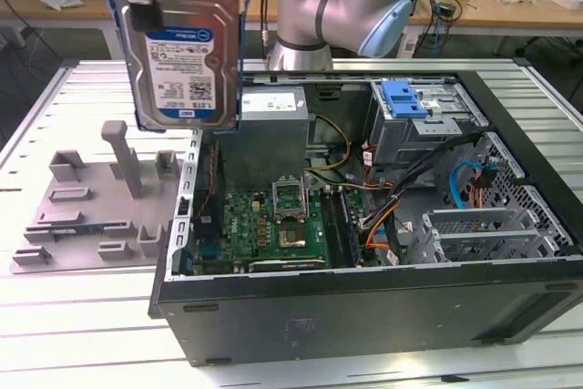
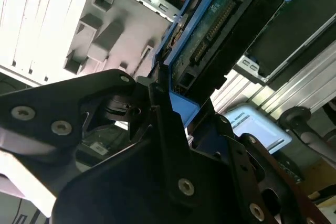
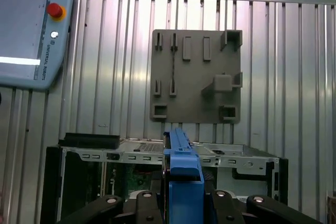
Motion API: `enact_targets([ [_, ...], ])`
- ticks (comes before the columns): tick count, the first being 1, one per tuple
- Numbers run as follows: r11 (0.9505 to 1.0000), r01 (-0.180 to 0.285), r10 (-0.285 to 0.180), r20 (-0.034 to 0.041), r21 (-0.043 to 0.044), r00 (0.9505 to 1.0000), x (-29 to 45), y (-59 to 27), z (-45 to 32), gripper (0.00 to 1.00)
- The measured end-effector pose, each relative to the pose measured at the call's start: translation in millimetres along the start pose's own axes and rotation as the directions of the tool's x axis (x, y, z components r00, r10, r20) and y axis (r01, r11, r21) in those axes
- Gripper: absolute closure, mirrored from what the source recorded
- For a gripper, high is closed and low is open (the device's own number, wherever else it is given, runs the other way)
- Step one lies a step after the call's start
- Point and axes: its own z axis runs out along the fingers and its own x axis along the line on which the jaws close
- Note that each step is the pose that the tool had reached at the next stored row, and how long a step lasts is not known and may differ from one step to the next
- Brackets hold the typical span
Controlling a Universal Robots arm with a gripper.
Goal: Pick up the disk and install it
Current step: 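Pick up the disk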
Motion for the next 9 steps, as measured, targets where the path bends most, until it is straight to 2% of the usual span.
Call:
enact_targets([
  [2,1.0000,0.000,0.000,-0.0002,0.0001,1.0000,5.2,-10.2,-0.9,0.63],
  [9,1.0000,0.002,-0.002,-0.0003,0.0001,1.0000,15.3,-34.9,-3.0,0.63],
])
